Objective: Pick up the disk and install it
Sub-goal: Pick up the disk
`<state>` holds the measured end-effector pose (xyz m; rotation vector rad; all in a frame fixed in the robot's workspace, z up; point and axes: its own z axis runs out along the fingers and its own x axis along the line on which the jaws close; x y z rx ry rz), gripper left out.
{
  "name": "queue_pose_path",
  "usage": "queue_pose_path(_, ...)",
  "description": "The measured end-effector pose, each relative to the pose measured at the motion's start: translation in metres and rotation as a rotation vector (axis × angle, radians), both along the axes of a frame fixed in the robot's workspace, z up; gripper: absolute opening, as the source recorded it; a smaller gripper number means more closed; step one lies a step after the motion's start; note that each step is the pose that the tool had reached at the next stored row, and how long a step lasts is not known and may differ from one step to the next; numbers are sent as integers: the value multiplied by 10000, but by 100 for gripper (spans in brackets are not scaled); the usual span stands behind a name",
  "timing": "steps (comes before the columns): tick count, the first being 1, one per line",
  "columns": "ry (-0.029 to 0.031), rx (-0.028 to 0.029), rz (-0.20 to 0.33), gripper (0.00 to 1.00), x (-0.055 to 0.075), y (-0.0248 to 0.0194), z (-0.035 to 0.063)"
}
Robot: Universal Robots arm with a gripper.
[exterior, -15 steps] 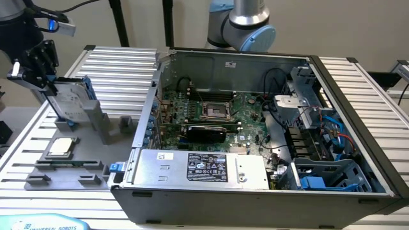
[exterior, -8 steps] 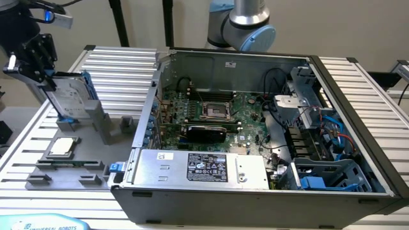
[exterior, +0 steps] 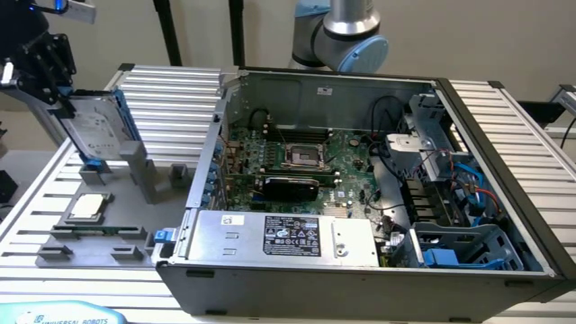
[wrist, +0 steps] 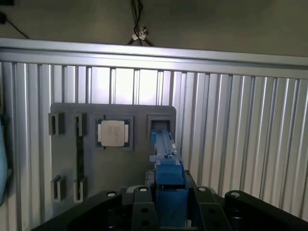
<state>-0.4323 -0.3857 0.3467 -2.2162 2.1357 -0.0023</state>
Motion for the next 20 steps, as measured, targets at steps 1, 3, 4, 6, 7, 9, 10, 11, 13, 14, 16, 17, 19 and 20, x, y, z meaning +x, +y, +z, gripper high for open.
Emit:
queue_pose_path(1,-13,1,0,33,0,0,36)
queue_pose_path(3,-27,1,-1,33,0,1,109)
queue_pose_path(4,-31,0,0,33,0,1,149)
queue_pose_path(6,-33,-1,0,33,1,2,234)
queue_pose_path(7,-34,0,-1,33,2,3,283)
queue_pose_path(9,-35,1,-1,33,9,3,372)
queue_pose_path(10,-34,1,-1,33,15,3,417)
queue_pose_path(11,-33,-1,0,33,23,3,463)
queue_pose_path(13,-33,0,0,33,47,3,554)
queue_pose_path(14,-33,-1,0,33,61,3,599)
queue_pose_path(16,-35,0,-1,33,99,3,688)
queue_pose_path(17,-34,0,-1,33,123,3,735)
queue_pose_path(19,-33,0,0,33,179,3,825)
queue_pose_path(20,-33,-1,0,33,212,3,870)
